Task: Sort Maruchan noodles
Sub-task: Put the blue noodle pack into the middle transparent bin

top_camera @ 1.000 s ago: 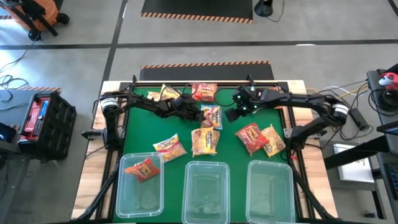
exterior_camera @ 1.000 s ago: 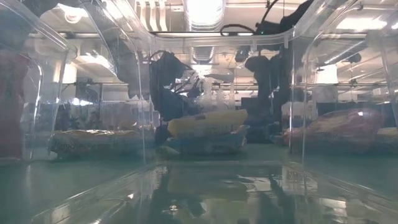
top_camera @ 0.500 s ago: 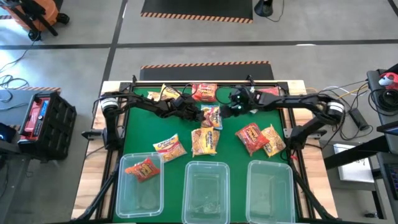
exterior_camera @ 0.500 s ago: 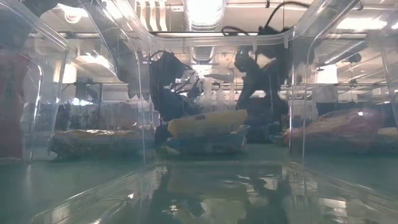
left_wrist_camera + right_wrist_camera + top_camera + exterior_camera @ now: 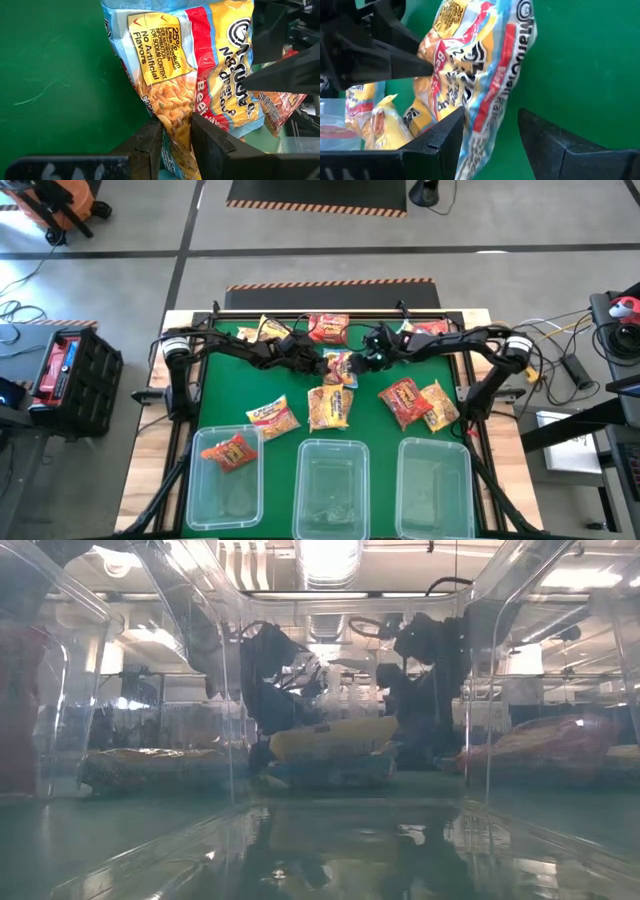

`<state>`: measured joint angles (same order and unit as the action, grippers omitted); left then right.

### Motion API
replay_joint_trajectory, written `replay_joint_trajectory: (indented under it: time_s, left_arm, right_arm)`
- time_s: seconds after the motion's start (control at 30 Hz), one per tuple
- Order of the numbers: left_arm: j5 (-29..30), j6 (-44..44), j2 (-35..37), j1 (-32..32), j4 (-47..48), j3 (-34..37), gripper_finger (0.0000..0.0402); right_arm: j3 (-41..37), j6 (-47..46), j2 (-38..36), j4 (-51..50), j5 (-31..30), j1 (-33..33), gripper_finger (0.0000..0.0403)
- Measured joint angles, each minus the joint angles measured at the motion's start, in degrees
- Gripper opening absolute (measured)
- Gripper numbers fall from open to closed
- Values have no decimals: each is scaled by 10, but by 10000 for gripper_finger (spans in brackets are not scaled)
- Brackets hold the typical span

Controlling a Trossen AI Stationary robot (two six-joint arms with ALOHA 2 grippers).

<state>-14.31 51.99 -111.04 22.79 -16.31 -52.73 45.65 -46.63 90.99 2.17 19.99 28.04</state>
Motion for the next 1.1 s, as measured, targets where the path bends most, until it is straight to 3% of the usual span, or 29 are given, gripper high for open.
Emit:
replay_joint_trajectory:
  time_s: [0.4,0.67,1.1]
  left_arm:
    - [-1,0,0,0,7,1,77]
    - [-1,0,1,0,4,1,77]
    - [-27,-26,37,0,13,3,77]
  right_arm:
    - [-1,-18,83,133,32,1,178]
    - [-1,-3,73,140,36,0,176]
    - [-1,13,55,135,62,-1,115]
